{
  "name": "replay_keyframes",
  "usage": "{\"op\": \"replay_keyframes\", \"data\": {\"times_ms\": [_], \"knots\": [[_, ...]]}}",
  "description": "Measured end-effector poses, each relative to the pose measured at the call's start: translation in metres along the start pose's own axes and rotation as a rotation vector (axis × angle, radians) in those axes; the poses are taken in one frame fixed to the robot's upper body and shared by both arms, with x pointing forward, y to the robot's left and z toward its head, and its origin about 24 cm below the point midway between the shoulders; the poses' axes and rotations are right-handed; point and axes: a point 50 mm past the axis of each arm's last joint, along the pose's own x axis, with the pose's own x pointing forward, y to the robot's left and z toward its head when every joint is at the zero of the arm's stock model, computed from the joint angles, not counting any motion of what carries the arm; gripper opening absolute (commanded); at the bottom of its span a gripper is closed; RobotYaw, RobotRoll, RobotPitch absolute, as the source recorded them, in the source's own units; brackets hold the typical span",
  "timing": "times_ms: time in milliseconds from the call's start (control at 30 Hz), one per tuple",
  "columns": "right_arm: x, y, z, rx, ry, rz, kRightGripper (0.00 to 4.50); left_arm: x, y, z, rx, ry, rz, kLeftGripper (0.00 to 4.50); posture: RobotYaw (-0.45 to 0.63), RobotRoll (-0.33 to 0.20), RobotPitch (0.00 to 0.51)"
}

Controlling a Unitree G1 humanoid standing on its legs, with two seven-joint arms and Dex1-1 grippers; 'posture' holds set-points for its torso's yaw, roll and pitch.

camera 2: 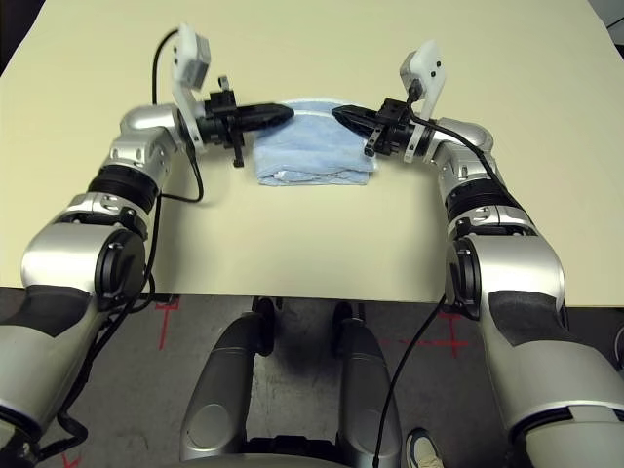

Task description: Fold the towel and set it aside.

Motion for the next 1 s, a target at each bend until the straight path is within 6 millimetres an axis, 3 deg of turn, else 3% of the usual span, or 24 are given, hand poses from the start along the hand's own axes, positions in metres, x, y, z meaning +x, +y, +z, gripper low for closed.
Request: {"op": "replay_keyframes", "data": {"times_ms": [400, 833, 1000], "knots": [[-0.003, 0.005, -0.014, -0.012, 0.044, -0.010, 0.00, -0.004, 0.010, -0.008, -0.030, 0.019, 0.236, 0.01, 0.07, 0.000, 0.331], [-0.003, 0.004, -0.014, -0.020, 0.049, -0.014, 0.00, -0.002, 0.009, -0.014, -0.046, 0.091, 0.238, 0.01, 0.06, 0.000, 0.330], [-0.009, 0.004, -0.022, -0.015, 0.077, -0.042, 0.00, -0.003, 0.009, -0.018, -0.030, 0.137, 0.237, 0.01, 0.07, 0.000, 0.328]]}}
